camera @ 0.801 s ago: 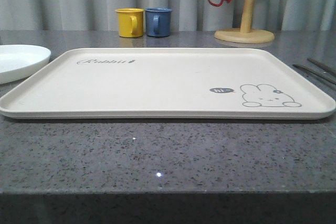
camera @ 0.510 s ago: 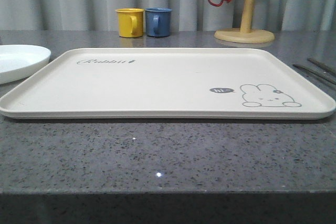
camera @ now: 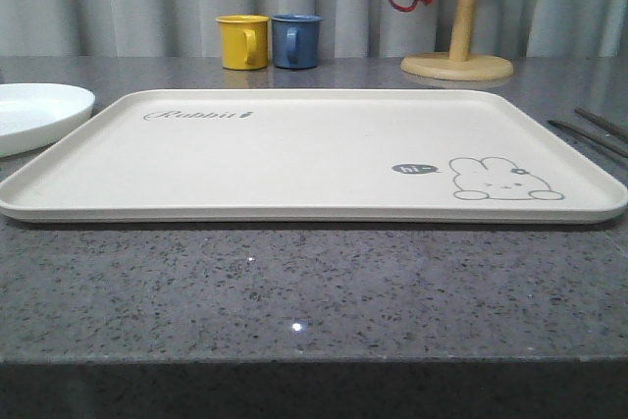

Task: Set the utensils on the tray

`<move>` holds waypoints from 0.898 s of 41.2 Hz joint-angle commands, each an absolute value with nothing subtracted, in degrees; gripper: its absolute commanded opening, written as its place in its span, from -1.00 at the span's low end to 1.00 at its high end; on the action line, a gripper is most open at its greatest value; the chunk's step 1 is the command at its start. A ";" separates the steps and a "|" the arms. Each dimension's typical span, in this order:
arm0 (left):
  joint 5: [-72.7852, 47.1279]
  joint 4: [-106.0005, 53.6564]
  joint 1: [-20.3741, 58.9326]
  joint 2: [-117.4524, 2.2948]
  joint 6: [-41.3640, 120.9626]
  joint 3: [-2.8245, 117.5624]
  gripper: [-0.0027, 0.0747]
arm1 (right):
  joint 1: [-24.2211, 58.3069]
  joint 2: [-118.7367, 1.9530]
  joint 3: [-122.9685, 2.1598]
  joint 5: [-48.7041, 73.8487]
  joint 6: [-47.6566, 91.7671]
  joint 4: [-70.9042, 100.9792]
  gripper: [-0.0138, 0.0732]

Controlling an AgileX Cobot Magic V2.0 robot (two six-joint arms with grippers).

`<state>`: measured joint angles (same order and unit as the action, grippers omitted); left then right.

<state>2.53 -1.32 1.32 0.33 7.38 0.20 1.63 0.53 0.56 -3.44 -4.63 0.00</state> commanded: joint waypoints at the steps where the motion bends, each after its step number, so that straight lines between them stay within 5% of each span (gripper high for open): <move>1: 6.83 -1.97 1.20 1.46 7.16 5.84 -0.98 | 1.43 1.46 -6.32 -5.46 -4.54 0.00 -0.84; 19: -22.56 -1.97 1.20 -15.50 7.16 37.32 -0.98 | 1.43 -18.33 -35.74 22.98 -4.54 0.00 -0.84; 37: -24.96 -1.97 1.20 -25.48 7.16 35.59 -0.98 | 1.43 -33.18 -36.72 30.20 -4.54 0.00 -0.84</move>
<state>-28.98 -1.32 1.32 -23.77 7.38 34.45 1.63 -31.15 -34.89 33.04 -4.72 0.00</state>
